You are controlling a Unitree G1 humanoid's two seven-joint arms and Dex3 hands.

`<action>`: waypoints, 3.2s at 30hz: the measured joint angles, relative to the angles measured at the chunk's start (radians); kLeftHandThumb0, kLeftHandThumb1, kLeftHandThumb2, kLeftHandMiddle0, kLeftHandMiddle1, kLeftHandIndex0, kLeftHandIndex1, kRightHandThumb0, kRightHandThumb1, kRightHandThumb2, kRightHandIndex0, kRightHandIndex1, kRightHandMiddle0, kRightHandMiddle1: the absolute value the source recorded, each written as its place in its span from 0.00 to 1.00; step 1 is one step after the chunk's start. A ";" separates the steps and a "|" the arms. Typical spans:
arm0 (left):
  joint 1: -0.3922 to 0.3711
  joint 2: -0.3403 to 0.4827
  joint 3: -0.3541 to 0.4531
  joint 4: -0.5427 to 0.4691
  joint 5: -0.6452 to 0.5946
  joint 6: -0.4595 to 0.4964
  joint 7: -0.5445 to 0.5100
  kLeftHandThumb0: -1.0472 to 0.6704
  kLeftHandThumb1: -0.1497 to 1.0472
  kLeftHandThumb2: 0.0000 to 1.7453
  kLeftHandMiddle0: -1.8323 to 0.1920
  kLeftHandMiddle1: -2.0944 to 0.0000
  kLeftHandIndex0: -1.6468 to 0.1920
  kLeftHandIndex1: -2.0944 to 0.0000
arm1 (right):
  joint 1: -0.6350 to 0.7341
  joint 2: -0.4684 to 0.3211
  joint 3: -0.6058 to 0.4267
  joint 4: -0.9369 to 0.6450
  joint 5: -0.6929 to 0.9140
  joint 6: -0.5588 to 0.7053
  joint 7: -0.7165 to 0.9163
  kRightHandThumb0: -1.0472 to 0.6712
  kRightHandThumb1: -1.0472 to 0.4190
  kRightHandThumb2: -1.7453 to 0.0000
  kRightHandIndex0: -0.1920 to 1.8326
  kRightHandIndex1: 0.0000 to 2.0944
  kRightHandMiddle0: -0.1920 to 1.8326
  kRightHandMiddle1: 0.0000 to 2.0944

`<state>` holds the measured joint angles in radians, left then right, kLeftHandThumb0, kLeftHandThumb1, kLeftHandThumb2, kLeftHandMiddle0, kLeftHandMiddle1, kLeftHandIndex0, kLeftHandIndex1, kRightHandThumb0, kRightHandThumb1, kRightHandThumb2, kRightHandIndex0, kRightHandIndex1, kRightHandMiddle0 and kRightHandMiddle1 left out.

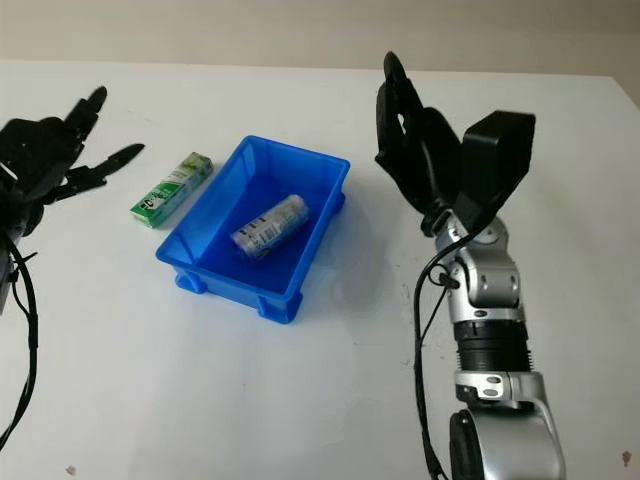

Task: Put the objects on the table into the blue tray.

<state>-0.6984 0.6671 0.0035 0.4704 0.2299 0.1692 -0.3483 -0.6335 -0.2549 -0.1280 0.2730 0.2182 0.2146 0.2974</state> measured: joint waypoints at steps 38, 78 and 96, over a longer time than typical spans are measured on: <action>-0.370 -0.090 -0.438 0.287 0.528 0.179 -0.061 0.09 1.00 0.24 0.99 0.17 0.94 0.39 | 0.028 0.023 -0.019 0.012 0.008 -0.027 0.002 0.21 0.00 0.57 0.00 0.00 0.00 0.00; -0.416 -0.159 -0.625 0.460 0.692 0.180 0.000 0.18 1.00 0.06 0.91 0.17 0.93 0.54 | 0.027 0.035 -0.045 0.033 0.068 -0.035 -0.013 0.21 0.00 0.62 0.00 0.00 0.00 0.00; -0.414 -0.132 -0.733 0.478 0.821 0.074 0.037 0.46 1.00 0.09 0.77 0.00 0.77 0.94 | 0.027 0.035 -0.065 0.032 0.079 -0.029 -0.003 0.21 0.00 0.62 0.00 0.00 0.00 0.00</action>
<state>-1.1125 0.5353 -0.7295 0.9480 1.0512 0.2431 -0.3109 -0.6063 -0.2195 -0.1925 0.3046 0.2972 0.1857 0.2948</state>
